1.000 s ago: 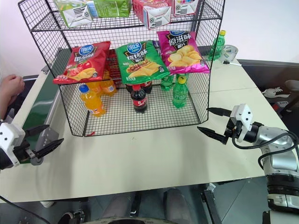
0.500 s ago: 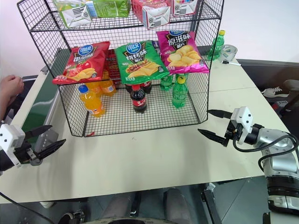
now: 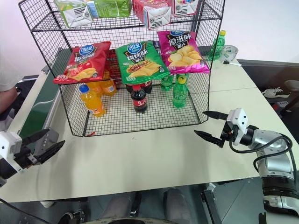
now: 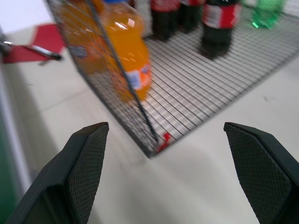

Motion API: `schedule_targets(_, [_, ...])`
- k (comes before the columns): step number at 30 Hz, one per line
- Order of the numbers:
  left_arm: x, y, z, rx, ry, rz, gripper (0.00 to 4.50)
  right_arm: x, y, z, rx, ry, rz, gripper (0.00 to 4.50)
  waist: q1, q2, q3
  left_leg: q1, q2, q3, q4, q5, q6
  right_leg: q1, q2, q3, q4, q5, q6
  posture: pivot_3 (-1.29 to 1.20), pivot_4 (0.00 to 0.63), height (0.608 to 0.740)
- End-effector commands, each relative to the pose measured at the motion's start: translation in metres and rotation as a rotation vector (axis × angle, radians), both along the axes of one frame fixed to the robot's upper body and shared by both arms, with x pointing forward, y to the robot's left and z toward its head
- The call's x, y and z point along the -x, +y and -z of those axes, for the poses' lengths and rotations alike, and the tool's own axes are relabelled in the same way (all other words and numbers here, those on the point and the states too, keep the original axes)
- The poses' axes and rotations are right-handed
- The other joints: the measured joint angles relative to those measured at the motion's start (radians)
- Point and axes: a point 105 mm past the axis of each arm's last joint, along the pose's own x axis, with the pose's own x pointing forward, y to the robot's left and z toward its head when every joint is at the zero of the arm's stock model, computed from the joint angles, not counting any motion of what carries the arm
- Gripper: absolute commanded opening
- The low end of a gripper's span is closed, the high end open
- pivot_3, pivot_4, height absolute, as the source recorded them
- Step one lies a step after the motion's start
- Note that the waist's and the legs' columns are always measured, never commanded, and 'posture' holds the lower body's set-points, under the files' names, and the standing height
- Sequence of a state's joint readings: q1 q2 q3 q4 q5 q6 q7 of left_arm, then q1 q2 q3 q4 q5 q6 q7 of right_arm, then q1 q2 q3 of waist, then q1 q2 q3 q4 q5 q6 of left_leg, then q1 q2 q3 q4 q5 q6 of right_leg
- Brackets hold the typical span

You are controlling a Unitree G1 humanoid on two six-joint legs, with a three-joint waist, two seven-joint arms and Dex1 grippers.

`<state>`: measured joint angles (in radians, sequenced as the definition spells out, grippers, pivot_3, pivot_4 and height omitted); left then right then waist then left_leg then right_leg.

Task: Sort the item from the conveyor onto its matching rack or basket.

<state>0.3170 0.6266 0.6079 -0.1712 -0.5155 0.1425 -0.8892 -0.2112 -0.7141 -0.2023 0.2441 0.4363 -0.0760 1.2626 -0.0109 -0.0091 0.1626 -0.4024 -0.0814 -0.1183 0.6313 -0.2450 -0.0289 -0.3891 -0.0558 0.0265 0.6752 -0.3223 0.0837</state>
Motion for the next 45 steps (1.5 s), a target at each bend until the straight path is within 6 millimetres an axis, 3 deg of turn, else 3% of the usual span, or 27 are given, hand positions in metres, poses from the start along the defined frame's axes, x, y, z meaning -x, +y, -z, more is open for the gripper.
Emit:
schedule_targets(1, [0.004, 0.002, -0.013, -0.007, -0.064, -0.038, 4.12, -0.002, 0.012, -0.014, -0.004, -0.079, -0.032, 4.5, 0.0, 0.0, 0.0, 0.0, 0.0, 0.0, 0.0, 0.0, 0.0, 0.0, 0.0, 0.0, 0.0, 0.0, 0.0, 0.0, 0.15, 0.74])
schedule_targets(7, [0.002, 0.009, -0.015, 0.063, -0.101, -0.14, 4.12, -0.003, 0.022, -0.016, -0.03, -0.087, -0.038, 4.5, 0.0, 0.0, 0.0, 0.0, 0.0, 0.0, 0.0, 0.0, 0.0, 0.0, 0.0, 0.0, 0.0, 0.0, 0.0, 0.0, 0.15, 0.74])
schedule_targets(23, [0.002, -0.011, -0.003, 0.054, -0.075, -0.074, 4.12, -0.004, 0.022, -0.014, -0.016, -0.086, -0.038, 4.5, 0.0, 0.0, 0.0, 0.0, 0.0, 0.0, 0.0, 0.0, 0.0, 0.0, 0.0, 0.0, 0.0, 0.0, 0.0, 0.0, 0.15, 0.74])
schedule_targets(45, [0.013, -0.011, 0.006, 0.029, -0.07, -0.087, 4.12, -0.007, 0.032, -0.018, -0.02, -0.094, -0.063, 4.5, 0.0, 0.0, 0.0, 0.0, 0.0, 0.0, 0.0, 0.0, 0.0, 0.0, 0.0, 0.0, 0.0, 0.0, 0.0, 0.0, 0.15, 0.74])
